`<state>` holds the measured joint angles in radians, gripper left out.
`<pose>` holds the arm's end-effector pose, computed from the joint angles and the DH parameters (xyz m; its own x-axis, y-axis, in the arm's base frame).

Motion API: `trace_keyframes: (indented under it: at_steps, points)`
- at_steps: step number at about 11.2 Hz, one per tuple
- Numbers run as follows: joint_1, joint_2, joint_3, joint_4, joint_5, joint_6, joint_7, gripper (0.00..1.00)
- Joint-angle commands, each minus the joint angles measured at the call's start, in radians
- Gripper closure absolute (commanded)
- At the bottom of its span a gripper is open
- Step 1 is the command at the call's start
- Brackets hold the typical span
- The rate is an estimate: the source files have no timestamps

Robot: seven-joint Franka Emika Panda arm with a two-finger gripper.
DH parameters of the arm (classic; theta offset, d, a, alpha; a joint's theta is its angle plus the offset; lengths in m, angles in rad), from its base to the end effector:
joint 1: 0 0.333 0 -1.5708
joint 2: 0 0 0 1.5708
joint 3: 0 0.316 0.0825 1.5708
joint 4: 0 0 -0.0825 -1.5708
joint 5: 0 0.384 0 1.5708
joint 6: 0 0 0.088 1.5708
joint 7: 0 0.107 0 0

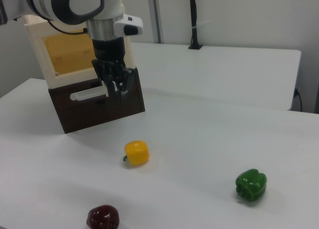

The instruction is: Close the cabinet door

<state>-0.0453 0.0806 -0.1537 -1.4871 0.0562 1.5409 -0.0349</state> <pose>0.5668 -0.1042 0.6163 0.9866 -0.1615 -0.0243 -0.1625 -0.9857 -0.0447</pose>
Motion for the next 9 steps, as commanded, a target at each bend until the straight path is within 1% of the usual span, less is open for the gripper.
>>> trace_keyframes:
  at_steps: [1, 2, 3, 4, 7, 8, 9]
  points:
    - [0.004, 0.001, -0.003, -0.015, 0.045, 0.019, -0.071, 0.83]
    - [0.001, 0.001, -0.004, -0.015, 0.054, 0.050, -0.098, 1.00]
    - [-0.001, 0.001, -0.004, -0.016, 0.057, 0.067, -0.111, 1.00]
    - [0.007, 0.002, -0.004, -0.018, 0.045, 0.070, -0.155, 1.00]
    - [0.021, 0.025, -0.003, -0.015, 0.039, 0.119, -0.429, 1.00]
    - [0.021, 0.027, -0.003, -0.015, 0.057, 0.166, -0.500, 1.00]
    - [0.022, 0.030, -0.001, -0.015, 0.059, 0.223, -0.570, 1.00]
